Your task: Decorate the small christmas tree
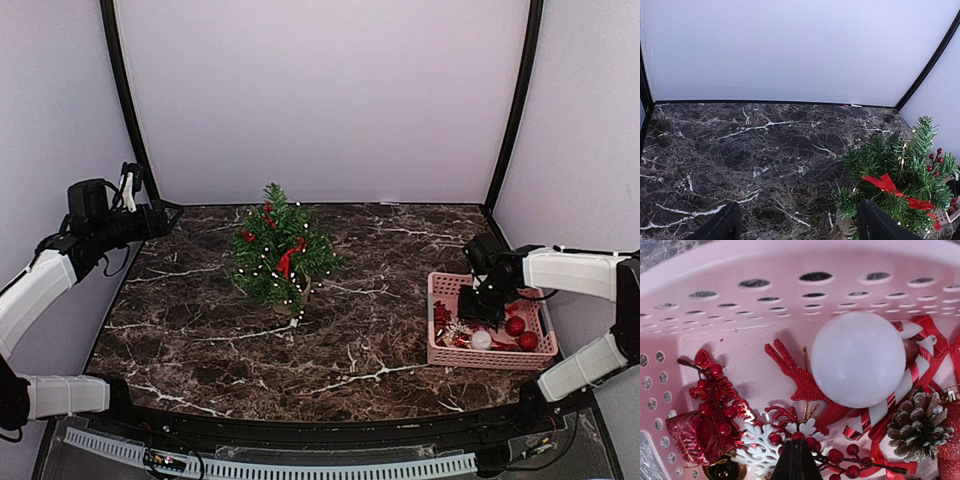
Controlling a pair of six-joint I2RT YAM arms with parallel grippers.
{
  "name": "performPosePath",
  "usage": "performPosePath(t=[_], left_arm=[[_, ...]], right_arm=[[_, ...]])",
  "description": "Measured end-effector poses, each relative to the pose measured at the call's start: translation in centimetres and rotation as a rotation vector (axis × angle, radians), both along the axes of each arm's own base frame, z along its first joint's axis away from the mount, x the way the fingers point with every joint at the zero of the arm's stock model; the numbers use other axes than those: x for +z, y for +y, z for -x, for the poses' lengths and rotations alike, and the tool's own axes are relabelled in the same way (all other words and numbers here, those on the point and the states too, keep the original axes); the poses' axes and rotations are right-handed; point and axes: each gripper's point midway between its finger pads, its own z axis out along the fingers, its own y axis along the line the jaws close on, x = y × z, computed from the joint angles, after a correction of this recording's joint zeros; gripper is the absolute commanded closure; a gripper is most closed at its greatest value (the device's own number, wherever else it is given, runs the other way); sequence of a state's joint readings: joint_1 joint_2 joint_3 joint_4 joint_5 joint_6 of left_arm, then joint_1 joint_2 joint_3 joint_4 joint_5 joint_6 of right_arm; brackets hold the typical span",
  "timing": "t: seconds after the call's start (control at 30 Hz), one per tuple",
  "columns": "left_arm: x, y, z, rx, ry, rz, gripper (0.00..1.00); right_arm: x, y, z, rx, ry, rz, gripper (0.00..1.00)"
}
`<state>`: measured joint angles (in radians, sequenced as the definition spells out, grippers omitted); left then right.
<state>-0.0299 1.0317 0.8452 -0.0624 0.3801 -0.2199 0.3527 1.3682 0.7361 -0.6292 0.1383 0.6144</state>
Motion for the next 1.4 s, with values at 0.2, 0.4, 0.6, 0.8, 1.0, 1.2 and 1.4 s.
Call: performPosePath(t=[0.2,0.4,0.6,0.8,1.0,1.2,1.4], left_arm=[[0.0,0.1,0.0,0.007,-0.002,-0.003,0.18],[-0.1,0.1,0.0,0.008,-0.001,-0.004,0.18],[-0.3,0.1,0.1,0.007,0.003,-0.004,0.18],[-0.3,0.1,0.1,0.007,0.005,-0.003,0.18],[-0.3,0.1,0.1,0.007,0.004,-0.003,0.18],[-0.3,0.0,0.1,0.003,0.005,-0.001,0.18],[-0.3,0.0,0.1,0.002,0.005,-0.001,0.18]], right_arm=[[3.5,-0.1,-0.7,-0.006,-0.124,-0.026,1.00],[8.0,0.3,-1.9,-0.007,-0.265,-0.079,0.99],[7.6,-0.1,-1.8,-0.012,-0.256,-0.049,0.74],[4.5,-1.3,-0.9,-0.052,-0.141,0.027,0.65],[2.4,-1.8,0.3,-0.085,-0.078,0.049,0.74],[1.7,-2.1,0.9,-0.108,-0.058,0.050,0.76],[0.9,-2.2,1.0,-0.119,-0.038,0.056,0.76]])
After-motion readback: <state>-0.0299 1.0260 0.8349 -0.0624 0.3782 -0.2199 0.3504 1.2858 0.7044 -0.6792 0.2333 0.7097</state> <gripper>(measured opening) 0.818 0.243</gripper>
